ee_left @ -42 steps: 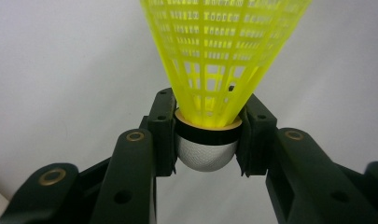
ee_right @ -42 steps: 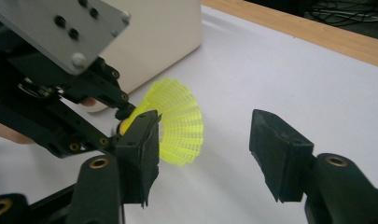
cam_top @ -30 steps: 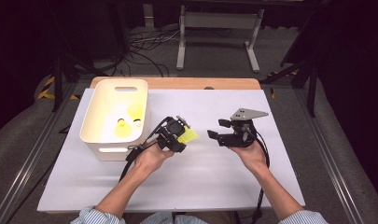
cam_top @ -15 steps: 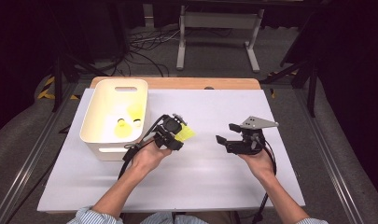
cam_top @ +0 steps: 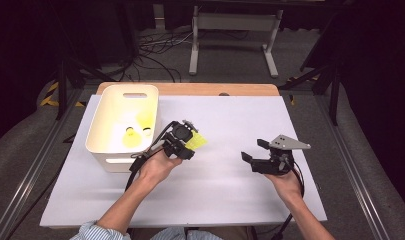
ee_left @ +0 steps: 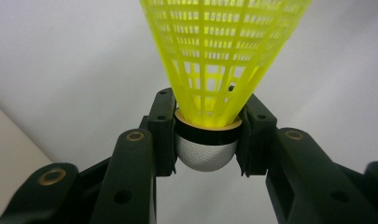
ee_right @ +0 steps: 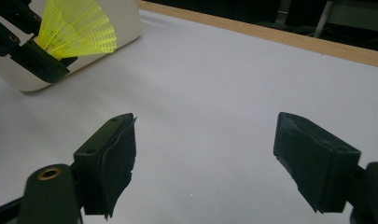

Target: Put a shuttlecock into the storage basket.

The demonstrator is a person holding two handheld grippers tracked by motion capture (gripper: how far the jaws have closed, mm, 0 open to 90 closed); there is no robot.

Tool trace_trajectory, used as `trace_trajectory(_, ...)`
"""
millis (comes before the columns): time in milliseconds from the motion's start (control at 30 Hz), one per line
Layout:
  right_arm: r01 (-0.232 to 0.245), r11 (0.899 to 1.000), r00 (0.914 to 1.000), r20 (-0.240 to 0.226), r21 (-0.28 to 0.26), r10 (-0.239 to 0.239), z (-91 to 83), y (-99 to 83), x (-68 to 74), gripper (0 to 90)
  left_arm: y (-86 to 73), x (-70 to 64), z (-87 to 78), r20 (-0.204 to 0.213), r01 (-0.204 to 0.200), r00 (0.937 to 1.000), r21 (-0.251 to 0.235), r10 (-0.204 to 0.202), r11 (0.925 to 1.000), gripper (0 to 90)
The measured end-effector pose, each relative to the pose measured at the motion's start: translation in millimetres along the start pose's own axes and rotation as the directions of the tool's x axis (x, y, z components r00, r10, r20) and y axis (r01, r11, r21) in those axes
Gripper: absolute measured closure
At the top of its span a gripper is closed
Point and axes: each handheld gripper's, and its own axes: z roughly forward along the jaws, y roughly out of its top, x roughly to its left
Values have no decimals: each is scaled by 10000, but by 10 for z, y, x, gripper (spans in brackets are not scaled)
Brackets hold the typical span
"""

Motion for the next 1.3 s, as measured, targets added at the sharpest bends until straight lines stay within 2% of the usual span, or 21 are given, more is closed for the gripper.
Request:
trace_trajectory(400,-144,9997,9993,338,-214,151,-170,-269,-29,195,-5,35,-81,-71,54,10000,-39,-54,10000,645)
trace_trajectory(467,-273,9992,9987,413,-282,285,-201,-332,-42,195,-5,46,-91,-107,92,9999,-27,-93,10000,645)
trace_trajectory(567,-400,9985,9978,519,-382,420,-238,-394,-60,193,-5,63,-114,50,335,9994,-156,-334,9993,645)
trace_trajectory(633,-431,9982,9974,559,-414,454,-250,-412,-65,192,-4,67,-121,17,302,9995,-152,-302,9994,645)
trace_trajectory(1033,-932,9939,9903,980,-597,988,-351,-675,-89,170,23,104,-243,51,313,9995,-231,-312,9992,645)
trace_trajectory(1300,-1030,9922,9859,1250,-700,1112,-432,-749,-123,162,62,124,-313,59,355,9994,-331,-354,9988,645)
